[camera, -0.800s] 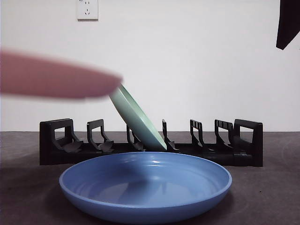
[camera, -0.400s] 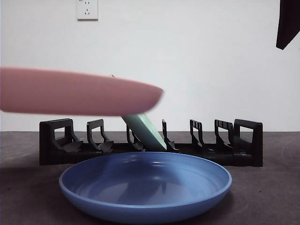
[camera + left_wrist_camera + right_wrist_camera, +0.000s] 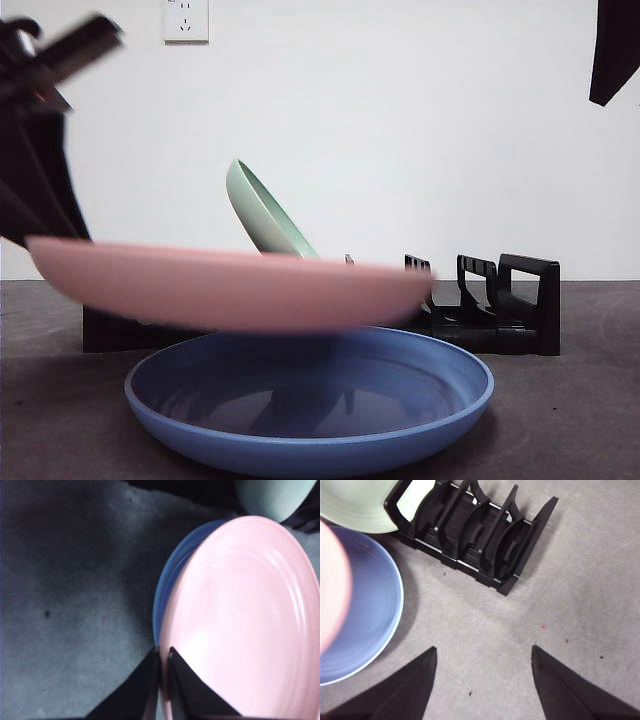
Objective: Place the plate
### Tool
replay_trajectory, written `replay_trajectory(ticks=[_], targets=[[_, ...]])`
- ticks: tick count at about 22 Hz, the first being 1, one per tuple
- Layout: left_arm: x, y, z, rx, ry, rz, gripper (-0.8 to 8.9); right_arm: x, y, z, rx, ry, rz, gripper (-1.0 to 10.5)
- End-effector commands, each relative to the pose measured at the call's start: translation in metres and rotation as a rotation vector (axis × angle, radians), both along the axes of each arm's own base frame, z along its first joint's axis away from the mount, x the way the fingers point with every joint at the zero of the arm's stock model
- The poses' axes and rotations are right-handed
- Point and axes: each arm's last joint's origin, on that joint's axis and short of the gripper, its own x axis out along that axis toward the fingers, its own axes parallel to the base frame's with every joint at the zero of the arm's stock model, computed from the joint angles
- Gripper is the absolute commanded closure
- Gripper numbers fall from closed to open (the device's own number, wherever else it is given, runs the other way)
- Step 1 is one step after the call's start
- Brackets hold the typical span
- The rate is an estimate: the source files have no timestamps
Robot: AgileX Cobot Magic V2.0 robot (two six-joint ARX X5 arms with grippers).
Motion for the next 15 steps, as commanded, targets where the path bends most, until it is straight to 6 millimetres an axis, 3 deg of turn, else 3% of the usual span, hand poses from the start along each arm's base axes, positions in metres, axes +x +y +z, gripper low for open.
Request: replay_trajectory(ticks=[1,10,15], targets=[[0.007,-0.011,-0.006,-0.004,0.001,-0.013,8.03,0.001,0.001,0.002,0.007,-0.006,-0.001,6.5],[0.025,-0.038,-0.036,0.053,0.012,-0.040,8.03,0.001,0.001,0.002,0.007,-0.006,-0.002,6.5],[0.029,-0.043,-0.043,0.056,0.015,-0.047,7.75,0.001,0.001,0.001,0.006,-0.004,-0.002,6.5]])
